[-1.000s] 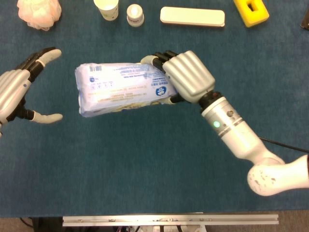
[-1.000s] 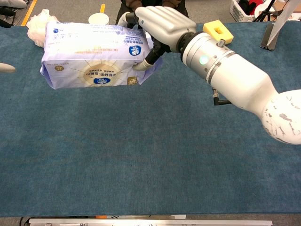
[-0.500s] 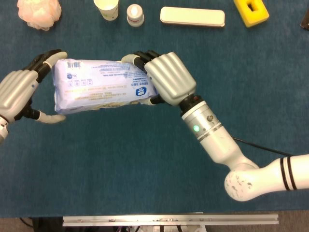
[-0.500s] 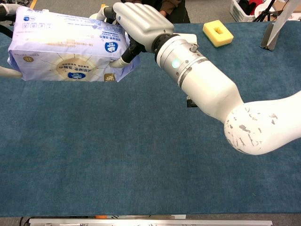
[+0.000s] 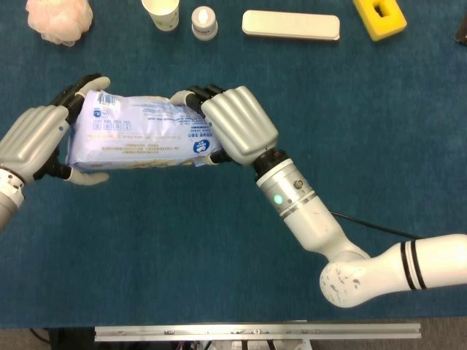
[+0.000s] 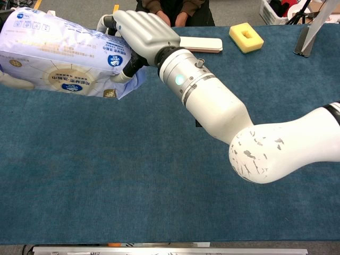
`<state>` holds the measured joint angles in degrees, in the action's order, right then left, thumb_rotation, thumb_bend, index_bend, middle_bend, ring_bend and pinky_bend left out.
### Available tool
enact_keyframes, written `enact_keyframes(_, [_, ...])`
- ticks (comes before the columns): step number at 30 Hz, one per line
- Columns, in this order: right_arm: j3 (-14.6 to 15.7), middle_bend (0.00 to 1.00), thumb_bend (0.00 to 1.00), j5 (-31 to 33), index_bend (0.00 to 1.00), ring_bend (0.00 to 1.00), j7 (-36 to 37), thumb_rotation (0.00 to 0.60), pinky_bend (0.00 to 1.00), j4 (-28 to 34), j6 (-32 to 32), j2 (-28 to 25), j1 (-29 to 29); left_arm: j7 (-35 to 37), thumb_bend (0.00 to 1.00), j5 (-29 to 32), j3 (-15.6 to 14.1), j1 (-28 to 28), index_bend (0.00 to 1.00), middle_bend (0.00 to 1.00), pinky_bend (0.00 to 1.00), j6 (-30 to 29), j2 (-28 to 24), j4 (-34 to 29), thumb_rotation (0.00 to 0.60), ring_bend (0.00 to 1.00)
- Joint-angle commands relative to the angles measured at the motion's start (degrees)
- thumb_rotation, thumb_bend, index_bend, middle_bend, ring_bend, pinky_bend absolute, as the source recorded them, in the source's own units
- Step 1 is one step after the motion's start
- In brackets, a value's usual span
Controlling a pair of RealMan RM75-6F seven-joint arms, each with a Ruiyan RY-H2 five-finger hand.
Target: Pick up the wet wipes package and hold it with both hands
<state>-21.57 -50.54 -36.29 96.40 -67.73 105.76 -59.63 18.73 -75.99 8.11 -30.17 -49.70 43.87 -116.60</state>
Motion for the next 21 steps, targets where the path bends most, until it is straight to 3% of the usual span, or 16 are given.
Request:
enact_keyframes(1, [0.1, 0.65, 0.44, 0.0, 0.72, 0.76, -0.2, 0.6, 0.78, -0.5, 0.0, 0.6, -0.3, 0.4, 0.09, -0.2, 0.2, 0.0, 0.08, 0.05, 0.37, -0.5, 0.4, 0.1, 0.6, 0.11])
enact_keyframes(4, [0.2, 0.65, 0.44, 0.1, 0.72, 0.76, -0.2, 0.6, 0.78, -0.6, 0.2, 1.0, -0.4, 1.1, 0.09, 0.0, 0.4, 0.4, 0.2, 0.14, 0.45, -1.7, 1.2, 0.5, 0.6, 0.21])
enact_keyframes(8, [0.4, 0.63, 0.42, -0.1, 0.72, 0.75, 0.0, 0.6, 0.78, -0.3, 0.5, 0.9, -0.3, 2.6, 0.15, 0.6, 0.8, 1.0, 0.45, 0.36, 0.64, -3.1, 1.9, 0.8, 0.6, 0.43])
enact_keyframes(12, [0.6, 0.56, 0.4, 0.1, 0.67, 0.69, 0.9, 0.6, 0.76, 0.4, 1.7, -0.1, 0.1, 3.3, 0.18, 1.6, 1.0, 1.2, 0.56, 0.5, 0.75, -3.4, 2.2, 1.1, 0.6, 0.55])
enact_keyframes(17, [1.5, 0.42, 0.37, 0.8, 0.41, 0.52, 3.0, 0.6, 0.62, 2.3, 4.7, -2.9, 0.9, 5.2, 0.19, 3.0, 1.3, 1.4, 0.59, 0.53, 0.79, -3.0, 2.2, 1.5, 0.6, 0.58])
enact_keyframes(21, [2.2, 0.23, 0.35, 2.2, 0.1, 0.28, 3.7, 0.6, 0.42, 4.5, 7.6, -5.9, 1.2, 7.0, 0.19, 3.4, 1.4, 1.6, 0.58, 0.53, 0.79, -2.8, 2.3, 2.2, 0.6, 0.58])
